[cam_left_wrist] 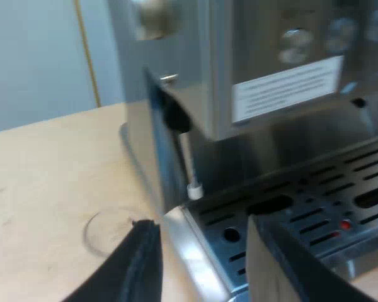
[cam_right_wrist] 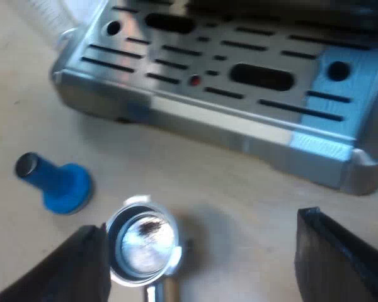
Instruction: Grind coffee beans and then tamp
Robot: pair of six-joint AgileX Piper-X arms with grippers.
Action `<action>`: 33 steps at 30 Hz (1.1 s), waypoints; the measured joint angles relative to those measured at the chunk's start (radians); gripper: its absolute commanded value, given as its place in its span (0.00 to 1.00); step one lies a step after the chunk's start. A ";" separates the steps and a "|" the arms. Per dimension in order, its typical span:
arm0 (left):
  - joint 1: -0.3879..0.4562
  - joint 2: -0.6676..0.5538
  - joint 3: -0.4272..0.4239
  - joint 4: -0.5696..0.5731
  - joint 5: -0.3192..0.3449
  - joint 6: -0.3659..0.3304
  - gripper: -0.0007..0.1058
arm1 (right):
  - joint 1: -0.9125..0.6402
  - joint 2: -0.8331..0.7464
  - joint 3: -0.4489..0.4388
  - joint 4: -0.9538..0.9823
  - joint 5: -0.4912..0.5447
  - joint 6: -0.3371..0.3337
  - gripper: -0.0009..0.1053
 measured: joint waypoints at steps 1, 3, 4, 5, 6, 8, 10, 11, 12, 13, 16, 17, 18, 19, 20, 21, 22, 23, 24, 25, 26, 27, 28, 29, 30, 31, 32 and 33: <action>0.036 0.000 0.000 0.012 0.019 0.000 0.33 | -0.031 -0.010 0.000 0.004 -0.008 -0.017 0.60; 0.082 0.000 0.000 0.037 0.034 -0.002 0.33 | -0.080 -0.031 0.000 0.018 -0.022 -0.035 0.60; 0.103 0.000 0.000 0.057 0.040 -0.001 0.33 | -0.109 -0.044 0.000 0.033 -0.035 -0.058 0.60; 0.113 0.000 0.000 0.067 0.042 -0.001 0.33 | -0.125 -0.051 0.000 0.037 -0.039 -0.065 0.60; 0.124 0.000 0.000 0.083 0.045 -0.003 0.33 | -0.162 -0.063 0.000 0.048 -0.053 -0.075 0.60; 0.125 0.000 0.000 0.097 0.045 -0.003 0.33 | -0.214 -0.085 0.000 0.056 -0.083 -0.086 0.60; 0.125 -0.002 0.000 0.102 0.057 -0.003 0.33 | -0.297 -0.111 0.000 0.064 -0.120 -0.106 0.60; 0.125 -0.004 0.000 0.103 0.059 -0.003 0.33 | -0.318 -0.117 0.000 0.067 -0.131 -0.108 0.60; 0.125 -0.008 0.000 0.104 0.060 -0.003 0.33 | -0.353 -0.128 0.000 0.071 -0.152 -0.121 0.60; 0.125 -0.014 0.000 0.104 0.062 -0.003 0.33 | -0.396 -0.137 0.000 0.078 -0.171 -0.131 0.60; 0.125 -0.039 0.000 0.107 0.066 -0.003 0.33 | -0.496 -0.154 0.000 0.097 -0.237 -0.152 0.60; 0.125 -0.044 0.000 0.109 0.066 -0.003 0.33 | -0.516 -0.157 0.000 0.100 -0.255 -0.154 0.60; 0.125 -0.057 0.000 0.114 0.066 -0.003 0.33 | -0.556 -0.163 0.000 0.101 -0.284 -0.165 0.60; 0.125 -0.070 0.000 0.122 0.066 -0.003 0.33 | -0.592 -0.168 0.000 0.101 -0.316 -0.177 0.60; 0.125 -0.076 0.000 0.128 0.066 -0.003 0.33 | -0.609 -0.172 0.000 0.101 -0.329 -0.182 0.60; 0.125 -0.088 0.000 0.146 0.066 -0.003 0.33 | -0.633 -0.179 0.000 0.101 -0.347 -0.191 0.60; 0.125 -0.100 0.000 0.161 0.066 -0.003 0.33 | -0.659 -0.187 0.000 0.101 -0.358 -0.200 0.60; 0.125 -0.106 0.000 0.167 0.066 -0.003 0.33 | -0.670 -0.190 0.000 0.101 -0.361 -0.204 0.60; 0.125 -0.118 0.000 0.180 0.066 -0.003 0.33 | -0.689 -0.199 0.000 0.107 -0.365 -0.219 0.60; 0.125 -0.130 0.000 0.195 0.066 -0.003 0.33 | -0.701 -0.211 0.000 0.113 -0.369 -0.238 0.60; 0.125 -0.137 0.000 0.205 0.066 -0.003 0.33 | -0.707 -0.216 0.000 0.116 -0.369 -0.249 0.60; 0.125 -0.151 0.000 0.220 0.066 -0.003 0.33 | -0.715 -0.226 0.000 0.123 -0.372 -0.274 0.60; 0.125 -0.166 0.000 0.232 0.066 -0.003 0.33 | -0.717 -0.237 0.000 0.132 -0.372 -0.294 0.60; 0.125 -0.173 0.000 0.239 0.066 -0.003 0.33 | -0.717 -0.243 0.000 0.140 -0.372 -0.307 0.60; 0.125 -0.185 0.000 0.249 0.066 -0.003 0.33 | -0.717 -0.255 0.000 0.156 -0.364 -0.323 0.60; 0.125 -0.201 0.000 0.264 0.068 -0.003 0.33 | -0.717 -0.265 0.000 0.170 -0.353 -0.330 0.60; 0.125 -0.209 0.000 0.272 0.067 -0.003 0.33 | -0.717 -0.271 0.000 0.176 -0.346 -0.333 0.60; 0.125 -0.222 0.000 0.284 0.067 -0.003 0.33 | -0.717 -0.280 0.000 0.190 -0.328 -0.343 0.60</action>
